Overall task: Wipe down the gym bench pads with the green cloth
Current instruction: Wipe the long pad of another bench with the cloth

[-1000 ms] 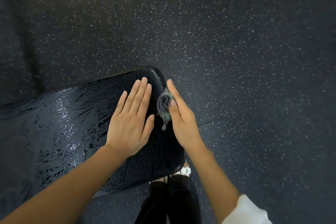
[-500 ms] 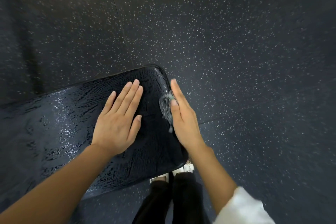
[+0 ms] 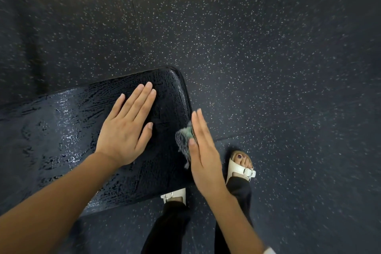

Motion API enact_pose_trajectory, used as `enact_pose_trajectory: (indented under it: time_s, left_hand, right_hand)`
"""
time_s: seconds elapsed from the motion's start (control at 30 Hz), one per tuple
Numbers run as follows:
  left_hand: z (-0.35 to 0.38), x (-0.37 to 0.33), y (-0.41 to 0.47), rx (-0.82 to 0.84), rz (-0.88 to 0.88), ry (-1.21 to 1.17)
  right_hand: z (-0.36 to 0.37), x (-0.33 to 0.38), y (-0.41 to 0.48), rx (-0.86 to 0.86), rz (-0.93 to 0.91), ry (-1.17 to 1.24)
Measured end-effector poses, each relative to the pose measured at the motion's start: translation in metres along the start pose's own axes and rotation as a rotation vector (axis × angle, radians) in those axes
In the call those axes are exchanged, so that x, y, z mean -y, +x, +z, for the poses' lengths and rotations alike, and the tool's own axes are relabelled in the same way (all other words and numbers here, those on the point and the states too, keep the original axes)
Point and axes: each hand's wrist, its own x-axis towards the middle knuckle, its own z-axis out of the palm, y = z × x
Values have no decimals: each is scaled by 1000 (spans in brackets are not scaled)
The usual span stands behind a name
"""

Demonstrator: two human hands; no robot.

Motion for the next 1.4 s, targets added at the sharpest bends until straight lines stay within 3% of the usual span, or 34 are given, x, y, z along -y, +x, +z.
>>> enact_pose_trajectory:
  time_s: [0.2,0.33,0.47,0.93,1.03,1.23,1.4]
  left_hand:
    - [0,-3,0,-12,-21,8]
    - [0,-5,-1,-25,-47,6]
    - [1,-9,-1,-26,-96,8]
    - [10,-48,11,-160,-675,-77]
    - [11,-54,16,-176,-764,-86]
    - [14,-61,27,-204,-957,-106]
    - [12,-63,32,-228,-1013,-113]
  right_hand:
    - [0,-13,-44,12,0,3]
    - [-3,-2,-23,55,14,5]
    - [-11,11,27,120,-86,-85]
    - [-27,49,162,386,-653,-709]
    - [-20,62,177,499,-679,-762]
    - [-51,41,151,487,-776,-880]
    - [-59,36,146,535,-800,-941]
